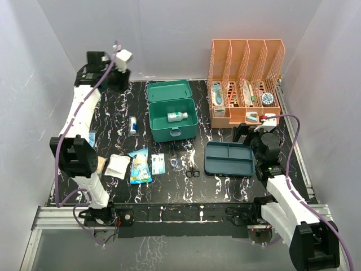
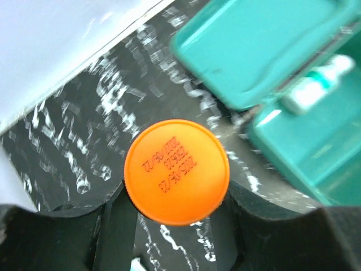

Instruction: Organize the medicine kit

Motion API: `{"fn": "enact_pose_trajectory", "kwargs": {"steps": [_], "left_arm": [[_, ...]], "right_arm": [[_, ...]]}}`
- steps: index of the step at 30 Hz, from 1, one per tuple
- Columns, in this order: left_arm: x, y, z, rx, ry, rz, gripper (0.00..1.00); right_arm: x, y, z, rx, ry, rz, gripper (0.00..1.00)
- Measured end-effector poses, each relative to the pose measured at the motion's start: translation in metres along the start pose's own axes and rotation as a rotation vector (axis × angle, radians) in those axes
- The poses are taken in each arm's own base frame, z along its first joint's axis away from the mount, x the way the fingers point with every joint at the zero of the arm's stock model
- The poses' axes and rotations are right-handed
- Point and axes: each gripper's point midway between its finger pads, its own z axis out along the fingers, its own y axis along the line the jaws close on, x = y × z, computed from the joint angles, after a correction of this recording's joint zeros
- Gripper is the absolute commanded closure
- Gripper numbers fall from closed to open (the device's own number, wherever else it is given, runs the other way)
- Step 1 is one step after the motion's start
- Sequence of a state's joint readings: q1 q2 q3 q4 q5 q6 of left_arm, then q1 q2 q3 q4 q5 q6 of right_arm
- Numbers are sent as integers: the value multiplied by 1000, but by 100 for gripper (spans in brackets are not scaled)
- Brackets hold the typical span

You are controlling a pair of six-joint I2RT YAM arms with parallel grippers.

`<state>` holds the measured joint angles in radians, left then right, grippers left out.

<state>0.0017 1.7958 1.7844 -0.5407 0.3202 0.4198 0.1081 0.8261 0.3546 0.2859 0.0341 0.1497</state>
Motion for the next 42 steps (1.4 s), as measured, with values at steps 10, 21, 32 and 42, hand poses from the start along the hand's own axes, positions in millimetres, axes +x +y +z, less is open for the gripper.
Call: {"fn": "enact_pose_trajectory", "kwargs": {"steps": [10, 21, 32, 42], "left_arm": [[1, -165, 24, 339, 272, 375, 100], [72, -196, 47, 384, 553, 683, 100], [118, -204, 81, 422, 743, 919, 100], [121, -206, 92, 433, 771, 966, 28]], "right_arm": [[-16, 4, -5, -7, -21, 17, 2], [-29, 7, -13, -14, -53, 19, 2], [-32, 7, -16, -17, -61, 20, 2], [-32, 7, -18, -18, -67, 20, 2]]}}
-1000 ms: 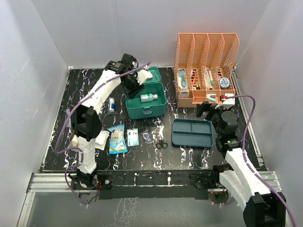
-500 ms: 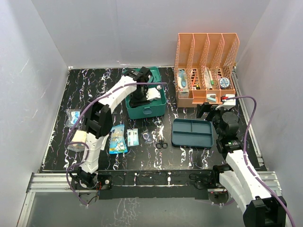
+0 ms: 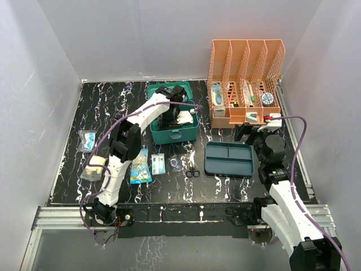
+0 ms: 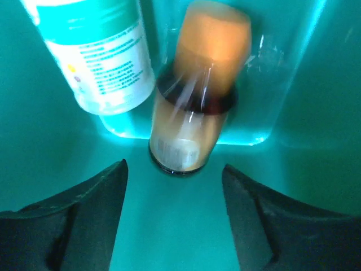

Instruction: Organize the medicine kit

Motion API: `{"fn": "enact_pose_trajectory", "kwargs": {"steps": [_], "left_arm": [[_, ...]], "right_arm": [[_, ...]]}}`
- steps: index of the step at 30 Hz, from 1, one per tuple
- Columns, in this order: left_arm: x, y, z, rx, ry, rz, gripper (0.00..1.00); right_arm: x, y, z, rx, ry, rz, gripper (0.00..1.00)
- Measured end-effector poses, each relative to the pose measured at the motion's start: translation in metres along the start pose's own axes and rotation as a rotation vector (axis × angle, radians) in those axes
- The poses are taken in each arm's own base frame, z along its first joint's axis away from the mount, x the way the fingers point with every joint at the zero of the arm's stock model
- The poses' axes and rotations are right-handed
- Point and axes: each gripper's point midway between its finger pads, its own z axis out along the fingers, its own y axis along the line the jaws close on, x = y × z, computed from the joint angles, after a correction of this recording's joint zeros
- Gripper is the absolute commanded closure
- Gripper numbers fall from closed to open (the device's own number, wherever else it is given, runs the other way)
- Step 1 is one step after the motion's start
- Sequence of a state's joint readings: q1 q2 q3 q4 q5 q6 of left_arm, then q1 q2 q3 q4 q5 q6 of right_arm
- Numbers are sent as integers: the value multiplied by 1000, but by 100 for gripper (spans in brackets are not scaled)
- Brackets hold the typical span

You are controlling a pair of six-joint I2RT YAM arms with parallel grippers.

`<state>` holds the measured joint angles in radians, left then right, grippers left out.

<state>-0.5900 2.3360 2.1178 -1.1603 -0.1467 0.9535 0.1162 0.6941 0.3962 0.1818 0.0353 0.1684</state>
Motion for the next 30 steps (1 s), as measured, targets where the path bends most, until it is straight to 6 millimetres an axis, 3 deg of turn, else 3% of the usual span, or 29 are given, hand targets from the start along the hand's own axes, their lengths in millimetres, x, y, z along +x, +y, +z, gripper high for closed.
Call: {"fn": "enact_pose_trajectory", "kwargs": {"steps": [4, 12, 18, 23, 25, 27, 29, 30], "left_arm": [[-2, 3, -4, -17, -14, -6, 21], [-5, 4, -27, -46, -65, -29, 21], [-11, 6, -88, -146, -183, -70, 30], [-8, 18, -169, -314, -401, -247, 32], [9, 29, -199, -381, -501, -375, 32], [45, 44, -222, -447, -587, -571, 32], [94, 58, -223, -494, -623, -793, 33], [116, 62, -215, -498, -619, -891, 33]], "right_arm": [[0, 0, 0, 0, 1, 0, 2], [1, 0, 0, -1, 4, 0, 2], [4, 0, 2, -4, 16, 0, 2], [5, 1, 2, -6, 17, 0, 2], [5, 1, 2, -7, 17, 0, 2], [7, 1, 2, -8, 23, -1, 2], [10, 1, 4, -7, 36, -1, 2], [13, 1, 5, -6, 45, -1, 2]]}}
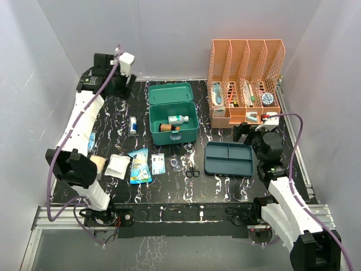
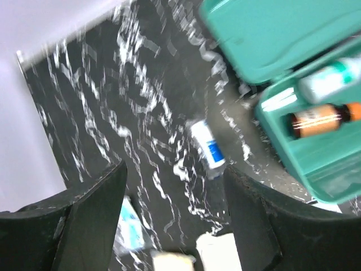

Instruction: Organize the medicine kit

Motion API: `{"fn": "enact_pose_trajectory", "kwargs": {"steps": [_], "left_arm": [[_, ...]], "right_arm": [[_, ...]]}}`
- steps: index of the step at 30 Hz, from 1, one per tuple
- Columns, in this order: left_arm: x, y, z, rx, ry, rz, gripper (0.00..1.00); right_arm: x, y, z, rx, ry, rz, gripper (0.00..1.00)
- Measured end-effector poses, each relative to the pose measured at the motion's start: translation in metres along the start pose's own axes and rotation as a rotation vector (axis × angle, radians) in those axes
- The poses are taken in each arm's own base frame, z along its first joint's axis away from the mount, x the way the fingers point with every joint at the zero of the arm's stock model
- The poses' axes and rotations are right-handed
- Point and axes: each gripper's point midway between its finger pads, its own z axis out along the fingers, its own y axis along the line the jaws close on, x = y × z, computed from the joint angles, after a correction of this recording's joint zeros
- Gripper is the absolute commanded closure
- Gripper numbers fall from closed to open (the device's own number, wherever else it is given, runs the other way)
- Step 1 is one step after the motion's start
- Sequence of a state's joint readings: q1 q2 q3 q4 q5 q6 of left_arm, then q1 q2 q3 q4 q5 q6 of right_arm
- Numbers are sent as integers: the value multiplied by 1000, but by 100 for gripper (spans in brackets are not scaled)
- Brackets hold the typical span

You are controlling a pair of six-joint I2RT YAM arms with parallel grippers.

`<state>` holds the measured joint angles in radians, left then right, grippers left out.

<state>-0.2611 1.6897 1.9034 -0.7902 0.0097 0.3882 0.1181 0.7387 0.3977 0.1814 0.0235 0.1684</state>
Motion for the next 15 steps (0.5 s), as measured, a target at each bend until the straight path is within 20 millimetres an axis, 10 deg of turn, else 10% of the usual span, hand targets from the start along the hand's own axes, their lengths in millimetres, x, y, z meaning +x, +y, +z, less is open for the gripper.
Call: {"fn": "enact_pose_trajectory", "kwargs": {"steps": [3, 8, 15], "left_arm": [[57, 35, 27, -69, 109, -233, 33], [127, 10, 94, -21, 306, -420, 33], [137, -13, 127, 5, 338, -561, 34]], "right_arm": [[5, 2, 5, 0, 40, -4, 2], [-10, 31, 18, -16, 92, -49, 2], [-51, 134, 30, -146, 85, -141, 1]]}}
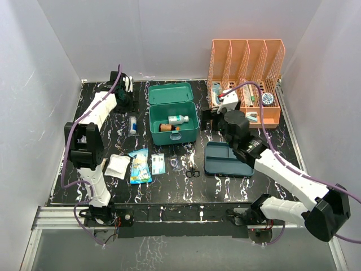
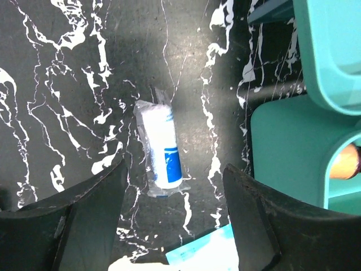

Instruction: Organize the medicine kit

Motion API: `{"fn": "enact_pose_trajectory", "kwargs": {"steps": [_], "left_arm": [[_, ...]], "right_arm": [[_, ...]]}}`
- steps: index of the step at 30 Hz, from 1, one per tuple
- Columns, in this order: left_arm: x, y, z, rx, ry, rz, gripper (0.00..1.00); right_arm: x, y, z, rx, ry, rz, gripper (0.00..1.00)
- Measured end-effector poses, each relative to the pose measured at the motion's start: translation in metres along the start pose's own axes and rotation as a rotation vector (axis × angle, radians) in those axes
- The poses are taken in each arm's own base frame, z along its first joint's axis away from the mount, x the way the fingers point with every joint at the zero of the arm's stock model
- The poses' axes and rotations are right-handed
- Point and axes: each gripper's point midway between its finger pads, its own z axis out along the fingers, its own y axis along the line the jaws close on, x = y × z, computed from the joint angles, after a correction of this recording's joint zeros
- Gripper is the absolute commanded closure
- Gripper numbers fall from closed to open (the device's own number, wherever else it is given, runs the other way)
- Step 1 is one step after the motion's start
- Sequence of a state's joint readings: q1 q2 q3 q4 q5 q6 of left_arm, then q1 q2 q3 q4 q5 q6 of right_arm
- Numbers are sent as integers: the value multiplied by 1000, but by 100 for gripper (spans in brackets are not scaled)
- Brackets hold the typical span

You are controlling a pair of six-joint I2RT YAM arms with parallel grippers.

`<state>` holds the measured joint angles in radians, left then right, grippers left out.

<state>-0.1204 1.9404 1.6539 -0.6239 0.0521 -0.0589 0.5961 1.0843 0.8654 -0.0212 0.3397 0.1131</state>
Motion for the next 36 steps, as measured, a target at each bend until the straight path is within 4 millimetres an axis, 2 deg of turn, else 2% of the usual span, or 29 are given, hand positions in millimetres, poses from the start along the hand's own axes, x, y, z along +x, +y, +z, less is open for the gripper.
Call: {"fn": "enact_pose_trajectory", "kwargs": {"steps": [2, 5, 9, 15, 16, 18, 20, 22, 28, 32, 34, 36], "left_arm": [[-3, -2, 1, 4, -13, -30, 34], [0, -2, 8, 1, -15, -63, 34], [15, 1, 23, -14, 24, -86, 34], [44, 6, 56, -37, 109, -104, 36], [48, 7, 61, -41, 121, -104, 39], [54, 8, 69, -47, 140, -106, 54], [55, 12, 74, -64, 143, -103, 76], [53, 12, 74, -61, 135, -106, 86], [53, 14, 74, -58, 136, -99, 98], [54, 13, 72, -46, 142, -75, 100], [54, 11, 65, -30, 160, -45, 100], [45, 10, 54, -15, 158, -5, 100]], "right_arm": [[0, 18, 0, -19, 11, -17, 2], [6, 27, -3, -10, 31, -37, 2], [13, 32, -9, 6, 50, -60, 2], [15, 31, -15, 31, 60, -70, 2], [14, 30, -17, 35, 57, -69, 2], [10, 27, -21, 39, 48, -65, 2], [4, 24, -25, 46, 33, -57, 2], [0, 21, -29, 56, 23, -52, 2], [-4, 15, -35, 73, 12, -47, 2], [-6, 14, -36, 77, 8, -44, 2], [-7, 13, -38, 79, 7, -41, 2], [-8, 12, -40, 79, 2, -34, 2]]}}
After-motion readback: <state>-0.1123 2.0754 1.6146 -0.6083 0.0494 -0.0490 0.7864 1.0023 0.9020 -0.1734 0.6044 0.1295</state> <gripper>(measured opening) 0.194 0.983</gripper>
